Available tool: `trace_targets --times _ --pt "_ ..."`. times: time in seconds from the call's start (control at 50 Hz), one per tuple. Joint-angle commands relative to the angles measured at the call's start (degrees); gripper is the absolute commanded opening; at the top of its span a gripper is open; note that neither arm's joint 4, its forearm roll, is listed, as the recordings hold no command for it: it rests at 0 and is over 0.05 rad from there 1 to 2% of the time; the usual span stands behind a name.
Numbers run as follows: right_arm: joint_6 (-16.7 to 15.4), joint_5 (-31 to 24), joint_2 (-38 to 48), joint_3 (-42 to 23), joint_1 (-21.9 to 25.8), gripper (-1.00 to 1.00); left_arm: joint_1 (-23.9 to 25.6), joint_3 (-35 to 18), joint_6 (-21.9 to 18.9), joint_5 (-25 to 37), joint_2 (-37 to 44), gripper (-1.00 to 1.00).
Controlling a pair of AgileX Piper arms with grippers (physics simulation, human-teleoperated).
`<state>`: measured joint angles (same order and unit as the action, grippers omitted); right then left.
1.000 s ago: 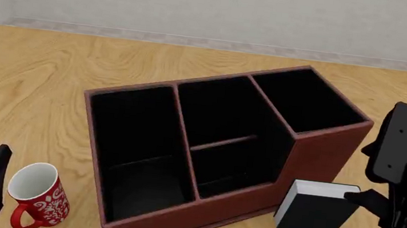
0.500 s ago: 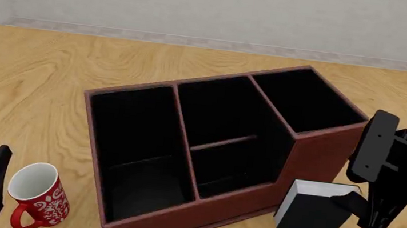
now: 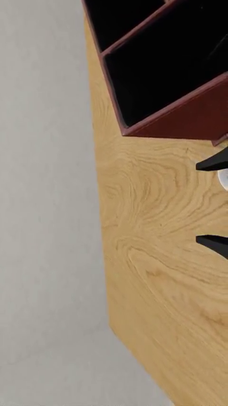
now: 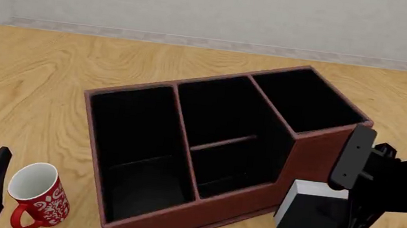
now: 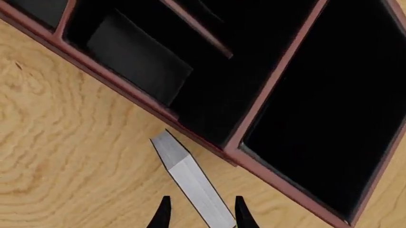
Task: Pick up the book and place it in the right compartment of the caddy.
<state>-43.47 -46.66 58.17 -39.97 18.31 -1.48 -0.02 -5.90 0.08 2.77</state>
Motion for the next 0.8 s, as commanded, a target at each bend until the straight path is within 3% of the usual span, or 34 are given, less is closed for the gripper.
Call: trace_targets --times 0.02,0.8 --pt "2.6 3.2 0.8 3.2 0.5 1.0 0.0 0.0 -0.2 0.5 -0.2 1.0" --pt "10.1 8.9 3.3 9.9 5.3 1.0 0.4 0.0 -0.3 -1.6 2.1 1.0"
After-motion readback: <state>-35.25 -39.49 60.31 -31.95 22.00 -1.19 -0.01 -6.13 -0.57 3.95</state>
